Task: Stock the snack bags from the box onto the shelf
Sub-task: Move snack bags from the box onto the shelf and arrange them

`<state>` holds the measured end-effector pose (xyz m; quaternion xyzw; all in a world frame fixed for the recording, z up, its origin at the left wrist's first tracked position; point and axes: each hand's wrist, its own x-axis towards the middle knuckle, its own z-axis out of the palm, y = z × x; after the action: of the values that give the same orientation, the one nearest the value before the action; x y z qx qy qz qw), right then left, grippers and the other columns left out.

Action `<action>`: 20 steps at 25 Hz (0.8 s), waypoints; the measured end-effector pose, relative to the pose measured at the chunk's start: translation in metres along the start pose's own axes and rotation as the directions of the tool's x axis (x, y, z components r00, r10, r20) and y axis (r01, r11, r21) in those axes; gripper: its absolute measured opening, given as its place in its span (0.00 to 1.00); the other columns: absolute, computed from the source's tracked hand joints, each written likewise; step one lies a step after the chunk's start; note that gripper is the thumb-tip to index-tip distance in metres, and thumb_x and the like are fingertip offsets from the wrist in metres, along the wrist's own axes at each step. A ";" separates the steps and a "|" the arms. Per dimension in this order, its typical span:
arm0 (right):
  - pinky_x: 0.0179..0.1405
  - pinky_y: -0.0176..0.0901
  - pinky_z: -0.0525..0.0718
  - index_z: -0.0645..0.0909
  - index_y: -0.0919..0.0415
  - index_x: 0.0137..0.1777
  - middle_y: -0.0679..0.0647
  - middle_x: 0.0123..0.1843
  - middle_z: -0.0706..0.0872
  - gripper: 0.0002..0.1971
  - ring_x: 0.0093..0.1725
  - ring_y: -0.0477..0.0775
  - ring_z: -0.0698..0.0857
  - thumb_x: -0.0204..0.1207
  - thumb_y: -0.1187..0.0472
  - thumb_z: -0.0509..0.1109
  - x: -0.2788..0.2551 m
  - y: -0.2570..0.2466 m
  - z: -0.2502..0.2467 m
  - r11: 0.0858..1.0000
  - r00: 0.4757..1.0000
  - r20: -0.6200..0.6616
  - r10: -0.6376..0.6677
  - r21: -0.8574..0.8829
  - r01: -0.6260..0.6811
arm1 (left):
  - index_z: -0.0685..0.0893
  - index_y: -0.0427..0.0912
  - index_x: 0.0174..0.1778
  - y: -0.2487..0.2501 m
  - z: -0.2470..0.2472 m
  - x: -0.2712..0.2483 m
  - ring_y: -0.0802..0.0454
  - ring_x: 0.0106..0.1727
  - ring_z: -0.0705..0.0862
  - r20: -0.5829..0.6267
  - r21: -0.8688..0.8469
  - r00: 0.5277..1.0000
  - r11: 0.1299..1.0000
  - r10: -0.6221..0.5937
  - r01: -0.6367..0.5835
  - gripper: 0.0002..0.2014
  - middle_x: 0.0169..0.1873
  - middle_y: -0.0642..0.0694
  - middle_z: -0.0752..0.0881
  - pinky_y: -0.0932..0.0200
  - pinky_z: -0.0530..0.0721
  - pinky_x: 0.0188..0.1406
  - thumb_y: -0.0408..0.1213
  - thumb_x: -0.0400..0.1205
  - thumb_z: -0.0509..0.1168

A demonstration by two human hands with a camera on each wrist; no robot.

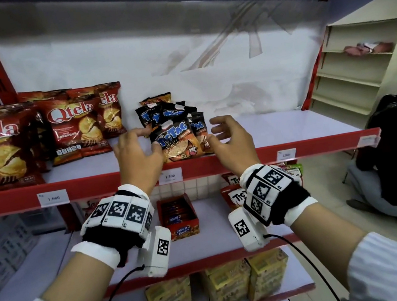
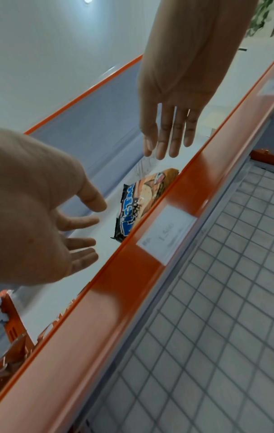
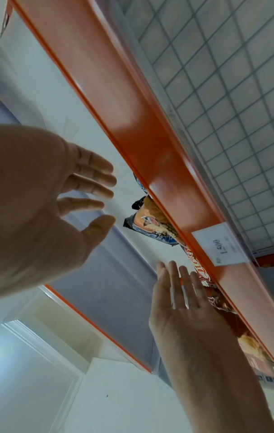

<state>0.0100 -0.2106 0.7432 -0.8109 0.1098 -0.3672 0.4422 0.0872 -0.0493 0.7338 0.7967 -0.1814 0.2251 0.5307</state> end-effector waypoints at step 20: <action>0.59 0.58 0.79 0.78 0.60 0.61 0.58 0.52 0.85 0.13 0.55 0.60 0.82 0.77 0.66 0.65 -0.202 0.235 0.032 0.943 0.841 0.438 0.317 -0.238 -0.232 | 0.76 0.42 0.45 -0.177 0.093 -0.252 0.46 0.45 0.80 0.351 0.057 0.741 0.803 -0.573 0.594 0.11 0.38 0.47 0.81 0.54 0.79 0.51 0.19 0.78 0.62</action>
<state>-0.0765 -0.2257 0.4443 -0.8870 0.1466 -0.0811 0.4303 -0.0140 -0.0571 0.4281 0.8243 -0.0214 -0.1036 0.5562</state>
